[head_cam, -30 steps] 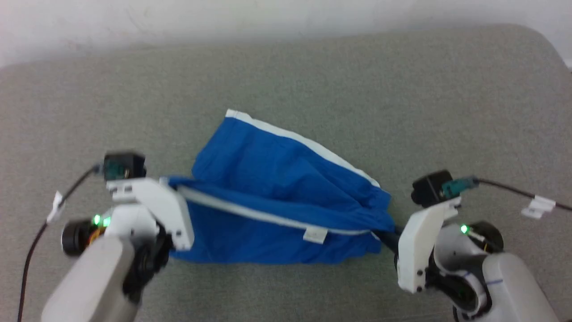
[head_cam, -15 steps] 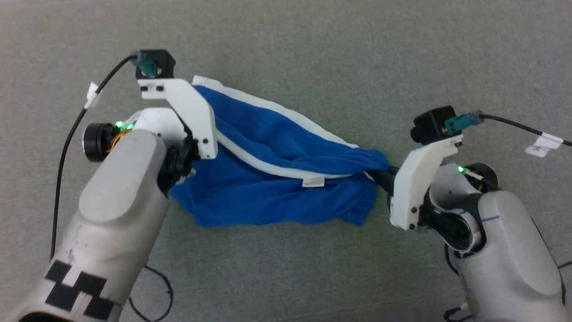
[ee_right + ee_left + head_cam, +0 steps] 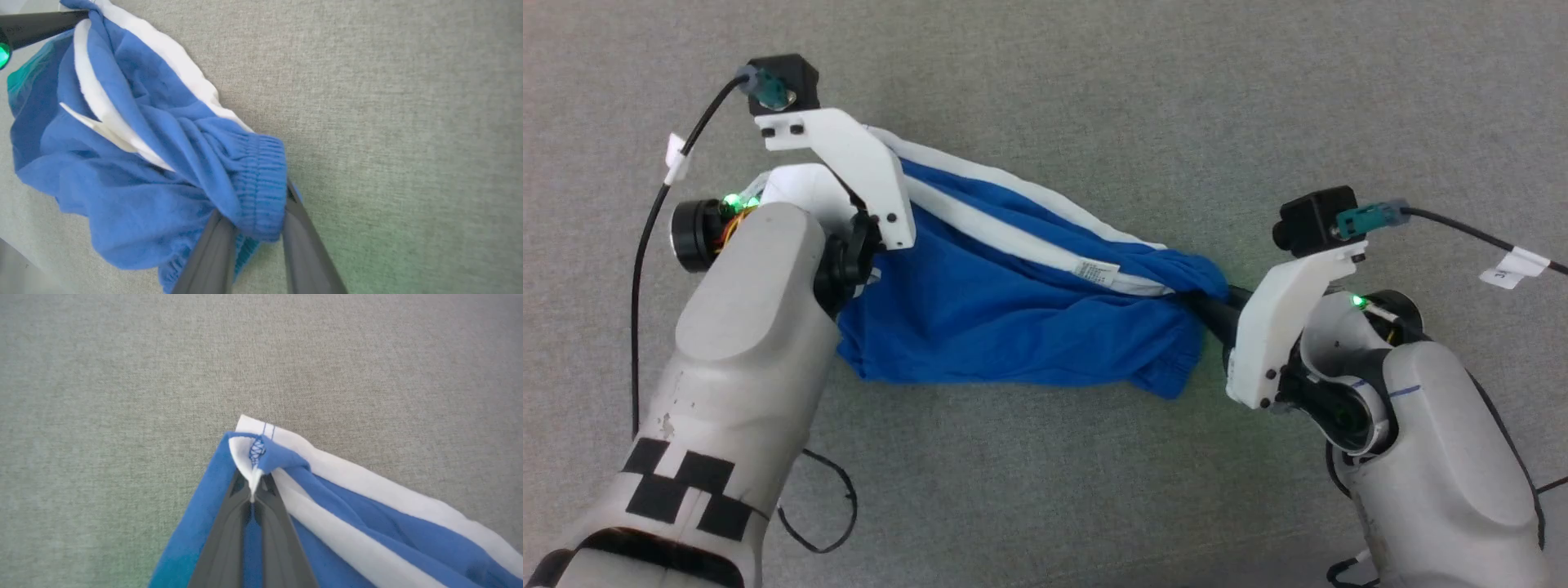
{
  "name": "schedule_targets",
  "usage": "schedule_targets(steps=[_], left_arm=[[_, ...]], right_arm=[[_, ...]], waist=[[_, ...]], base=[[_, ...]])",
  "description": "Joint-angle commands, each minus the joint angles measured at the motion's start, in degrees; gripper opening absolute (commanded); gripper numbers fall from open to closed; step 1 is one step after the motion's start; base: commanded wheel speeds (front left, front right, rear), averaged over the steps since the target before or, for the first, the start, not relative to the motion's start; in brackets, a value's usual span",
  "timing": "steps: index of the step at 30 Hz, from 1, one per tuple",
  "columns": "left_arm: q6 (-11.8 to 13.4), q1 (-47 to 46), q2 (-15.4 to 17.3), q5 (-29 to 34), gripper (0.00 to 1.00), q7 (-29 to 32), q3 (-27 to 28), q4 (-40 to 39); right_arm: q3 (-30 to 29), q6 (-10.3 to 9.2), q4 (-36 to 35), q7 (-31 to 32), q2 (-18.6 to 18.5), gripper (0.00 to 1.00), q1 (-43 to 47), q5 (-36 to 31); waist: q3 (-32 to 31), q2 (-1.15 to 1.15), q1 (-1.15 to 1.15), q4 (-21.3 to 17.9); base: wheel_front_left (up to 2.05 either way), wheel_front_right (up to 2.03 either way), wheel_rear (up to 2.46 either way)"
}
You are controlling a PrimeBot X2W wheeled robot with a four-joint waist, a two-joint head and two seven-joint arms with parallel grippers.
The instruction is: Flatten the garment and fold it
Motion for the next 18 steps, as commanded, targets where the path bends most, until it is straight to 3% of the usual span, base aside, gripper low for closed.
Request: schedule_targets(steps=[1, 9, 14, 18], left_arm=[[-0.25, -0.42, -0.44, -0.68, 1.0, -0.86, 0.53, 0.93], [-1.19, 4.35, -1.09, -2.02, 1.0, -10.78, 2.53, -0.87], [0.1, 11.38, 0.46, -1.12, 1.0, -17.83, 3.22, -7.24], [1.51, 16.5, 2.04, -0.68, 1.0, -20.13, 3.67, -12.27]], right_arm=[[0.65, -0.12, 0.26, -0.98, -0.21, 1.0, 0.09, -0.28], [1.48, -0.12, -3.57, -10.97, -2.19, 1.0, 6.21, -3.16], [-1.03, -0.12, -8.84, -21.28, -2.13, 1.0, 12.55, -8.13], [-2.47, -0.12, -11.61, -25.79, -1.44, 1.0, 16.27, -10.28]], waist=[[-0.25, 0.0, 0.0, 0.06], [-4.48, 0.0, 0.0, 1.28], [-7.75, 0.0, 0.0, 2.86], [-9.46, 0.0, 0.0, 3.6]], base=[[0.0, 0.0, 0.0], [0.0, 0.0, 0.0], [0.0, 0.0, 0.0], [0.0, 0.0, 0.0]])
